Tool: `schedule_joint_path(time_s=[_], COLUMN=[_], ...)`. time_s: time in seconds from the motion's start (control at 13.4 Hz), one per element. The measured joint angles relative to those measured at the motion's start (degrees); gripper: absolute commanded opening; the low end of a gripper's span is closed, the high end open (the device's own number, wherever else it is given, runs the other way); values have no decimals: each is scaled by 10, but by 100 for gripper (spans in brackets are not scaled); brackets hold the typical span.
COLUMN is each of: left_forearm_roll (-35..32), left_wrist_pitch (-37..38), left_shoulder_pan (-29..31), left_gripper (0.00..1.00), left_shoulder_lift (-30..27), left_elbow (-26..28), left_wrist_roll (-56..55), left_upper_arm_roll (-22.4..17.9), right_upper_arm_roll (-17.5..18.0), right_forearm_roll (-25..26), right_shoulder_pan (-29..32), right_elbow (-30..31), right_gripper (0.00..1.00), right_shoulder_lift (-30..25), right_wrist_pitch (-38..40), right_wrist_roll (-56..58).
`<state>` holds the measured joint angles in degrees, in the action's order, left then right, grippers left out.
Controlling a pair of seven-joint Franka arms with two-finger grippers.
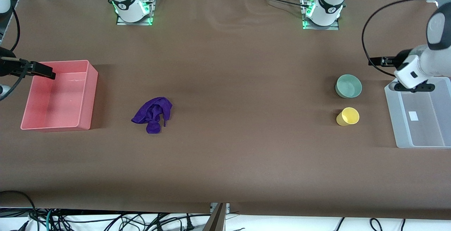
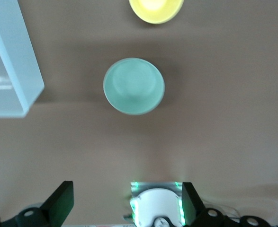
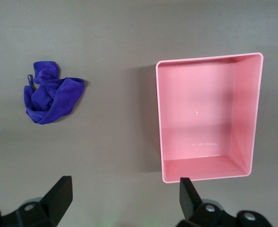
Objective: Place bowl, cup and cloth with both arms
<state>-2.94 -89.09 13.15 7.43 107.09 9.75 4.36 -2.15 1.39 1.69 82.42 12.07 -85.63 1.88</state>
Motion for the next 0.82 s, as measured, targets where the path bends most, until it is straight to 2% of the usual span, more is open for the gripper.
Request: schedule_joint_path(time_s=[0.15,0.37,0.52,0.67,0.75,0.82], left_forearm_roll=[-2,-3,-3,-3,-3,-3], left_wrist_pitch=[-103,-272,-371,-438,-463,-482], left_shoulder_pan=[34,59,64,69,74,81], left_gripper=[100,100,100,99,91,67], left_shoulder_lift=[5,8,12,31,46,65], left_elbow=[53,156,213,237,240,240], left_wrist_roll=[67,111,116,120,127,137], left_upper_arm_roll=[-1,-1,-1,0,0,0], right_upper_arm_roll=[4,13,17,40,51,58], right_forearm_roll=[-5,-51,-63,-64,-64,-64], right_shoulder_pan=[-2,-14,-31,-40,-45,-54], right_elbow=[1,3,27,78,102,119], right_gripper=[100,100,100,100,100,100], right_shoulder_lift=[27,77,110,137,150,164], right_wrist_pitch=[-11,-68,-161,-282,-333,-371], right_wrist_roll=[0,-1,-10,-40,-61,-79])
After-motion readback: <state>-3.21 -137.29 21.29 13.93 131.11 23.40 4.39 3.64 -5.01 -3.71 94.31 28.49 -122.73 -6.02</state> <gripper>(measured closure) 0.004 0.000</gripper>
